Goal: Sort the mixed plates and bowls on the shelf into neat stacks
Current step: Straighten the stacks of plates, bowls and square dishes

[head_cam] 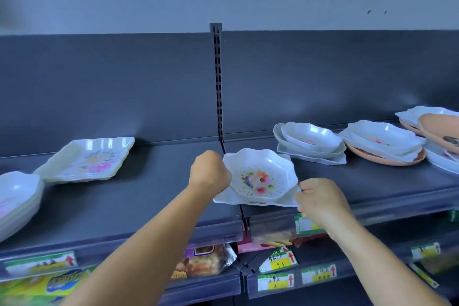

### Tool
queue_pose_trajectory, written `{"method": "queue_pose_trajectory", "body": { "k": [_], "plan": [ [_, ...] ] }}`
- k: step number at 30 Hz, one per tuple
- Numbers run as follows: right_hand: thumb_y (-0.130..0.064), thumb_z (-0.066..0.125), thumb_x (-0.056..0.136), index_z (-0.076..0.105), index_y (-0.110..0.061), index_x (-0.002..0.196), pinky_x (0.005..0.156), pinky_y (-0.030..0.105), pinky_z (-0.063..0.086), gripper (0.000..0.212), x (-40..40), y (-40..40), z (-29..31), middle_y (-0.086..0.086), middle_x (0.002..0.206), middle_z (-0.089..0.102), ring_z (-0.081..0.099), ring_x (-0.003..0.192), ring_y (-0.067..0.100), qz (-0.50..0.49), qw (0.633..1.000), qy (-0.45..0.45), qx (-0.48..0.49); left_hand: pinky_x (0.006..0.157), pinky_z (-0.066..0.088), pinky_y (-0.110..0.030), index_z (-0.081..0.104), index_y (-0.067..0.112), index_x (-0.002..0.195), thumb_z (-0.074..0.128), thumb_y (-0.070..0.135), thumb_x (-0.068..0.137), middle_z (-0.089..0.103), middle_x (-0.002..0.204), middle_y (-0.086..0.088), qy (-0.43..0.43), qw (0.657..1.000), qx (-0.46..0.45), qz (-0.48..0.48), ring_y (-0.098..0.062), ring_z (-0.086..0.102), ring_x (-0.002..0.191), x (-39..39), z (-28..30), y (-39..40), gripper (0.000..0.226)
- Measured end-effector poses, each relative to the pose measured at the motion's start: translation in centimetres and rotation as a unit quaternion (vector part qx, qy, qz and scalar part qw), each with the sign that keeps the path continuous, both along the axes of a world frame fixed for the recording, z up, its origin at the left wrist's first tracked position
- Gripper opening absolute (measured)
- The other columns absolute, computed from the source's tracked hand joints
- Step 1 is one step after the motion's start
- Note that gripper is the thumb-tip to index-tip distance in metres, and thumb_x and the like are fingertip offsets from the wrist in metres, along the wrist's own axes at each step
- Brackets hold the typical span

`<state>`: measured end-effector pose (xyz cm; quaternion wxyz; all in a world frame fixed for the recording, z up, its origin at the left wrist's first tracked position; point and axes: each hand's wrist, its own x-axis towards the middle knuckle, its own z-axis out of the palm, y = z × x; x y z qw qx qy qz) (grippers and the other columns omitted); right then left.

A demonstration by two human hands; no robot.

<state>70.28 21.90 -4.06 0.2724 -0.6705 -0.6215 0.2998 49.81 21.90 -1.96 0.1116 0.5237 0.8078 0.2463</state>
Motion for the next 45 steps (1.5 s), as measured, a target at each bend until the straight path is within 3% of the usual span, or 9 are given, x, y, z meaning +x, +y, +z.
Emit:
{"method": "queue_pose_trajectory", "body": {
  "k": [4,9,13,16,23,28,37,41,45],
  "plan": [
    [-0.002,0.048,0.082,0.063,0.014,0.095,0.059,0.032,0.05,0.026,-0.9,-0.4,0.8,0.028,0.082,0.07,0.071,0.063,0.029,0.01,0.998,0.069,-0.004,0.042,0.018,-0.019,0.024,0.011,0.054,0.042,-0.006,0.074,0.03,0.052,-0.002,-0.011,0.999,-0.002,0.041,-0.017,0.021,0.047,-1.5,0.4,-1.4,0.032],
    [-0.004,0.051,0.087,0.062,-0.017,0.068,0.06,0.032,0.053,0.025,-2.6,-1.6,1.9,0.01,0.066,0.068,0.063,0.054,0.019,0.054,0.994,0.098,-0.004,0.042,0.017,-0.02,0.023,0.012,0.055,0.044,-0.005,0.074,0.029,0.053,-0.001,-0.008,0.995,0.005,0.101,-0.017,0.02,0.049,-3.5,1.0,-4.1,0.033],
    [-0.005,0.05,0.087,0.064,-0.014,0.087,0.051,0.023,0.045,0.016,-4.5,-2.1,2.1,0.009,0.069,0.069,0.063,0.054,0.017,0.088,0.988,0.126,-0.001,0.045,0.032,-0.023,0.039,0.012,0.057,0.051,0.003,0.081,0.041,0.057,-0.002,-0.005,0.988,0.05,0.148,-0.023,0.042,0.058,-6.0,1.6,-6.4,0.028],
    [-0.004,0.049,0.086,0.063,-0.016,0.075,0.057,0.027,0.048,0.021,-6.2,-2.6,2.3,0.009,0.068,0.069,0.063,0.055,0.019,0.114,0.984,0.137,0.001,0.057,0.044,-0.027,0.056,0.01,0.067,0.053,0.007,0.08,0.056,0.068,-0.006,-0.014,0.982,0.072,0.176,-0.025,0.052,0.064,-7.9,1.9,-8.4,0.013],
    [-0.003,0.048,0.084,0.061,-0.023,0.07,0.065,0.031,0.051,0.028,-11.5,-3.3,3.0,0.005,0.065,0.069,0.065,0.057,0.019,0.155,0.974,0.166,0.024,0.041,0.025,-0.02,0.037,0.009,0.055,0.043,-0.001,0.073,0.044,0.054,-0.004,-0.049,0.962,0.113,0.242,-0.018,0.032,0.046,-12.9,3.1,-13.2,0.021],
    [-0.001,0.046,0.084,0.061,-0.02,0.066,0.072,0.035,0.052,0.031,-16.8,-3.6,3.4,0.007,0.066,0.068,0.064,0.06,0.024,0.173,0.965,0.193,0.029,0.047,0.04,-0.023,0.047,0.008,0.059,0.048,0.002,0.077,0.054,0.061,-0.01,-0.059,0.94,0.145,0.304,-0.027,0.05,0.055,-18.9,4.3,-16.4,0.019],
    [0.0,0.041,0.084,0.067,0.003,0.092,0.054,0.023,0.035,0.027,-27.2,-2.9,3.8,0.012,0.07,0.068,0.06,0.054,0.016,0.156,0.96,0.231,0.021,0.051,0.032,-0.023,0.038,0.01,0.05,0.04,-0.003,0.065,0.052,0.057,-0.013,-0.07,0.911,0.161,0.374,-0.024,0.046,0.056,-28.2,5.1,-22.8,0.021],
    [0.002,0.04,0.082,0.066,0.004,0.081,0.057,0.026,0.037,0.026,-31.2,-2.8,3.8,0.008,0.062,0.063,0.059,0.063,0.025,0.15,0.959,0.239,0.024,0.059,0.042,-0.028,0.05,0.005,0.056,0.042,-0.001,0.067,0.068,0.067,-0.018,-0.064,0.905,0.146,0.395,-0.03,0.056,0.062,-31.4,4.6,-24.7,0.014],
    [0.003,0.038,0.078,0.054,-0.007,0.058,0.05,0.021,0.029,0.027,-34.0,-2.4,3.4,0.008,0.059,0.062,0.058,0.066,0.026,0.136,0.965,0.223,0.005,0.054,0.04,-0.024,0.048,0.004,0.054,0.047,-0.003,0.07,0.054,0.057,-0.013,-0.035,0.903,0.104,0.415,-0.027,0.045,0.055,-33.5,4.0,-25.6,0.018]
  ]
}}
